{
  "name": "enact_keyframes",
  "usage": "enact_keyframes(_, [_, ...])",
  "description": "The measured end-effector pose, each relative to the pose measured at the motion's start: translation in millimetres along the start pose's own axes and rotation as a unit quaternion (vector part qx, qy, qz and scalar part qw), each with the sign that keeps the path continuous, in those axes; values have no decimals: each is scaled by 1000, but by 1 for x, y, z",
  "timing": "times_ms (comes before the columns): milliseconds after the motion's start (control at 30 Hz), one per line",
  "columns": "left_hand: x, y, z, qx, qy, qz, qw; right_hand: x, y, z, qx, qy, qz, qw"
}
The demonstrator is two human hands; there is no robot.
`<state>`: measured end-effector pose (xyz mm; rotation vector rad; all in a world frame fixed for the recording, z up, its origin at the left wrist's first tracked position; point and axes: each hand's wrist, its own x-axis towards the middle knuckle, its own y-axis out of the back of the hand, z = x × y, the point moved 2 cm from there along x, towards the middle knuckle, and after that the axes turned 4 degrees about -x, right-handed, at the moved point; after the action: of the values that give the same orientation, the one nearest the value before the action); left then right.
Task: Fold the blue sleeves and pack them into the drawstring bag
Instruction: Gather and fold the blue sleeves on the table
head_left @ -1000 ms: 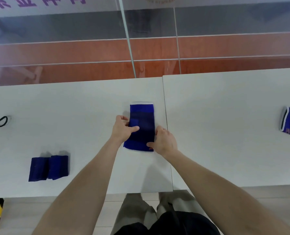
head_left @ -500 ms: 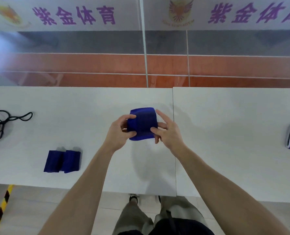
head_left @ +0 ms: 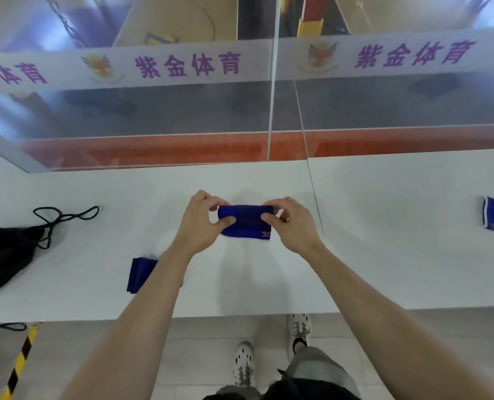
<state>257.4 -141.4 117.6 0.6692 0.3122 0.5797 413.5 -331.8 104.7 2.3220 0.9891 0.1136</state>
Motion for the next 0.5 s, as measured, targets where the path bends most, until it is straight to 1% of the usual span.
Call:
enact_keyframes(67, [-11, 17, -2, -69, 17, -30, 997, -7, -7, -11, 12, 8, 9, 1000])
enact_keyframes(133, [-24, 29, 0, -165, 40, -73, 983, -17, -17, -21, 75, -12, -29, 997])
enact_keyframes(167, [-30, 32, 2, -195, 47, -87, 976, -22, -22, -27, 105, -27, -59, 992])
enact_keyframes(233, [-39, 38, 4, -211, 47, -90, 972, -32, -34, -33, 151, -51, -89, 983])
enact_keyframes(333, [-47, 41, -1, -220, 62, -92, 969, -38, -46, -38, 196, -77, -69, 975])
enact_keyframes(400, [-51, 41, -5, -242, 88, -97, 962, -41, -50, -40, 193, -81, -59, 976])
enact_keyframes(433, [-53, 41, -7, -250, 95, -92, 959, -43, -51, -42, 193, -85, -60, 976])
enact_keyframes(500, [-54, 37, -11, -259, 102, -63, 959, -44, -56, -41, 226, -109, -82, 964])
